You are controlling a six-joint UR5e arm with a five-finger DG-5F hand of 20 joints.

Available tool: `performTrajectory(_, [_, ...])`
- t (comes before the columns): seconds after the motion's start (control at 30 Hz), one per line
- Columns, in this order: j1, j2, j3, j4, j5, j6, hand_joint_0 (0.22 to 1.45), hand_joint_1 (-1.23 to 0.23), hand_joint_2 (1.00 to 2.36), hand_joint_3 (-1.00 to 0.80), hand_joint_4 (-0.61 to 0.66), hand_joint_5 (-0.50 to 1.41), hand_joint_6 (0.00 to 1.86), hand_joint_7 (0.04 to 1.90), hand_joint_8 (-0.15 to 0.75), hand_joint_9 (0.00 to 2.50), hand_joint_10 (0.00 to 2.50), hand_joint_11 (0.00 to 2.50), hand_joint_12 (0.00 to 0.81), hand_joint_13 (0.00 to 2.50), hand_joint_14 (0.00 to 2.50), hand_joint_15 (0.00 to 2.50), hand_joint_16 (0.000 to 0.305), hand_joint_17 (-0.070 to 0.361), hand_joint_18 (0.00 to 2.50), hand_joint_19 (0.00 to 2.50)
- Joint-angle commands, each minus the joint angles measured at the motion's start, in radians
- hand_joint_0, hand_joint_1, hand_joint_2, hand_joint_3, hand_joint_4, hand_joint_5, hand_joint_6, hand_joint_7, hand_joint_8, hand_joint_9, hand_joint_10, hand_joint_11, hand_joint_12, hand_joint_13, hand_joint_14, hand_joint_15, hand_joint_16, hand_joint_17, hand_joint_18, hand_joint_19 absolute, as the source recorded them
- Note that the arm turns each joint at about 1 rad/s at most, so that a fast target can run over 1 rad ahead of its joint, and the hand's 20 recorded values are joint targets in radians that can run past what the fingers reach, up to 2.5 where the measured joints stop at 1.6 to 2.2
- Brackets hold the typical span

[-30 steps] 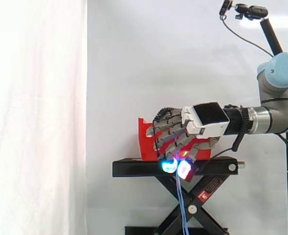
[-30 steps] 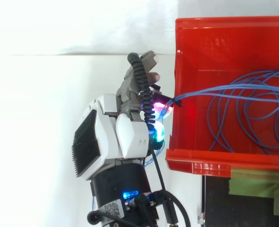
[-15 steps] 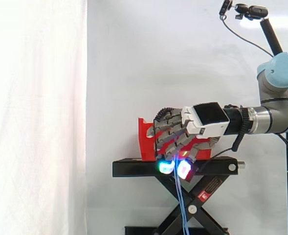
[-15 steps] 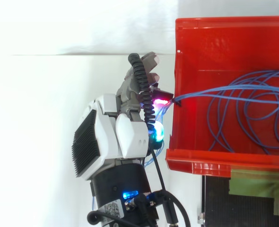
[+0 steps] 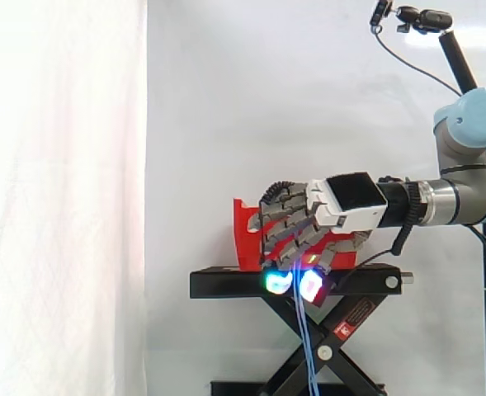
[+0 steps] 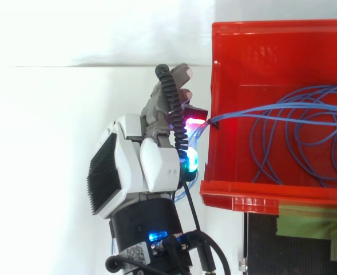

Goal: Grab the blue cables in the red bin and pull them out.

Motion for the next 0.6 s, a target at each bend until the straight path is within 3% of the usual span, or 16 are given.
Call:
performTrajectory(0.0, [-0.001, 0.000, -0.001, -0.004, 0.000, 0.001, 0.80, -0.95, 1.00, -1.00, 0.08, 0.99, 0.02, 0.55, 0.196, 0.80, 0.02, 0.49, 0.336, 0.57, 0.01, 0.37, 0.045, 0.101, 0.46, 0.53])
performTrajectory(0.57, [-0.001, 0.000, 0.035, -0.055, 0.003, 0.001, 0.80, -0.95, 1.00, -1.00, 0.09, 1.03, 0.02, 0.62, 0.199, 0.81, 0.02, 0.49, 0.334, 0.57, 0.01, 0.37, 0.045, 0.100, 0.46, 0.53])
